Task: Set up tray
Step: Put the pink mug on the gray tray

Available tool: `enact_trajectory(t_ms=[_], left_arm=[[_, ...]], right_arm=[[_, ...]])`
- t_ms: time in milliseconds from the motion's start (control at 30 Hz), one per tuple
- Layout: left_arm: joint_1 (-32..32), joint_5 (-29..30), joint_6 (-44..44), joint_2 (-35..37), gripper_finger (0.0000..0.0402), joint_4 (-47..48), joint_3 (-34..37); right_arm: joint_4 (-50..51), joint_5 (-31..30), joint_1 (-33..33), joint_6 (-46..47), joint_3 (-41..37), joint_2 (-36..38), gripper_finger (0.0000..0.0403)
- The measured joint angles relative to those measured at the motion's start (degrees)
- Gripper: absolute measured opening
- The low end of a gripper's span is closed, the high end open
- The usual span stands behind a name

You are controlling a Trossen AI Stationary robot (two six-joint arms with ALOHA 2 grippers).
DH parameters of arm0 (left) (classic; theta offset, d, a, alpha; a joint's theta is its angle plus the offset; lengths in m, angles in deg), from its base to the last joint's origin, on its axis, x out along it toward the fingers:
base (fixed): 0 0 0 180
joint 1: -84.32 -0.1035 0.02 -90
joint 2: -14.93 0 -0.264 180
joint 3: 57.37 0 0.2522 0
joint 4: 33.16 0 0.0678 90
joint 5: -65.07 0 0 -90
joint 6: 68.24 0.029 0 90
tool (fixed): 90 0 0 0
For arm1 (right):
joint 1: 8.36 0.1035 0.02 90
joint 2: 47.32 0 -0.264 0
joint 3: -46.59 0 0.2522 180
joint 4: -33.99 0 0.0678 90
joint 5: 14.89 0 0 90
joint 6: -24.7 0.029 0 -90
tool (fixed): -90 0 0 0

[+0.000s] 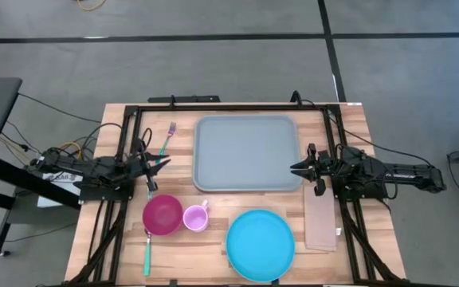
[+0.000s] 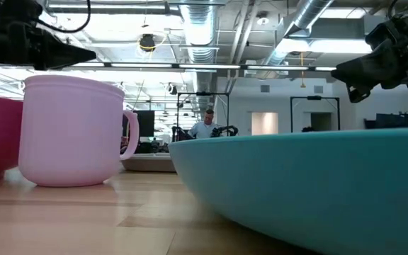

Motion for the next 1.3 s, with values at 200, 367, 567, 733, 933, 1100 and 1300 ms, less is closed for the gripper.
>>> enact_trajectory(t_ms=[200,367,567,733,933,1100,1300], left_arm=[[0.07,-1.71,-11.27,0.00,0.0052,1.16,0.00],[0.07,-7.58,-11.70,0.00,0.0052,1.17,0.00],[0.07,-11.46,-7.71,0.02,0.0052,-3.14,0.00],[0.07,-10.56,-6.45,0.02,0.0052,-3.28,0.00],[0.02,-7.71,-4.25,0.00,0.0069,-4.11,0.00],[0.02,-5.28,-5.39,-0.02,0.0115,-3.34,0.00],[0.00,-2.25,-8.42,-0.02,0.0160,-3.40,-1.10]], right_arm=[[0.00,0.01,-0.01,0.00,0.01,-0.01,0.0067],[0.00,-0.02,-0.01,-0.75,0.00,0.00,0.0067],[-1.59,-3.18,-0.45,-3.29,0.00,-0.02,0.0067],[-3.71,-2.82,0.21,-0.02,0.00,-0.23,0.0067],[-8.84,-2.89,1.12,-0.85,0.01,-0.17,0.0067],[-16.09,-3.02,1.16,-1.11,0.01,-0.19,0.0067],[-20.83,-2.91,1.19,-2.35,0.00,-0.17,0.0067]])
